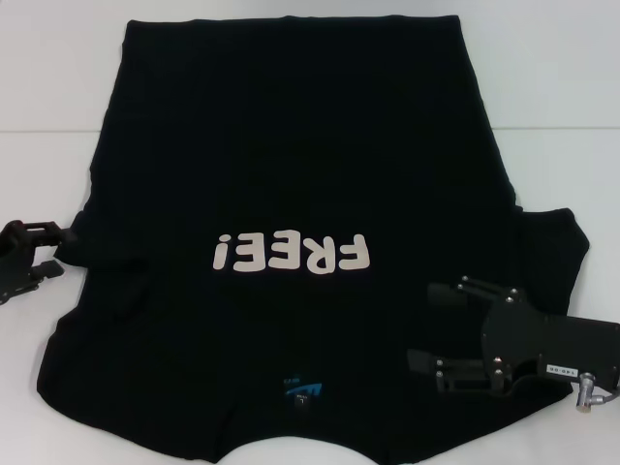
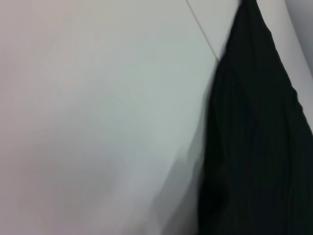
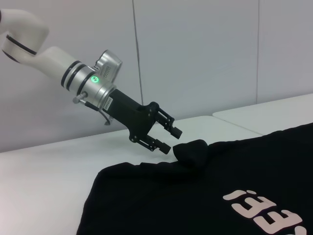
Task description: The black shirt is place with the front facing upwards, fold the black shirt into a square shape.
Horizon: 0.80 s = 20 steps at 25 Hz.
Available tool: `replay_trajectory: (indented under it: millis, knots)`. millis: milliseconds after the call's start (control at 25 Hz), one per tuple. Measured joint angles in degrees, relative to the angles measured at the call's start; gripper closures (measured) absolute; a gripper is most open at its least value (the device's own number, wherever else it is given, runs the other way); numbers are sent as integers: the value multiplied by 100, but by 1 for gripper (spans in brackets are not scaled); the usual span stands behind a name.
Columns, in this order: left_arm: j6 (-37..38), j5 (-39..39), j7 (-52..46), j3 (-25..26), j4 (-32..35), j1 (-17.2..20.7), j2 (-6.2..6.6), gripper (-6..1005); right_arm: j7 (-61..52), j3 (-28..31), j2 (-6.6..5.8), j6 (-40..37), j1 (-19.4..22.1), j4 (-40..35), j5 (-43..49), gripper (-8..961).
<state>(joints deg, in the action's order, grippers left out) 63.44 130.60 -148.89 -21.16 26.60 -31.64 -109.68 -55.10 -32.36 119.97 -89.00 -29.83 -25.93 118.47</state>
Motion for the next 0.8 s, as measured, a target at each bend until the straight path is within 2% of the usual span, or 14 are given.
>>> replay_trajectory:
  millis: [200, 800]
  knots:
    - [-272, 3, -4, -161, -2, -11, 7, 478, 0, -1, 0, 6, -4, 0, 0, 11]
    - [-480, 9, 43, -170, -12, -81, -56, 478, 0, -8, 9, -16, -3, 0, 0, 12]
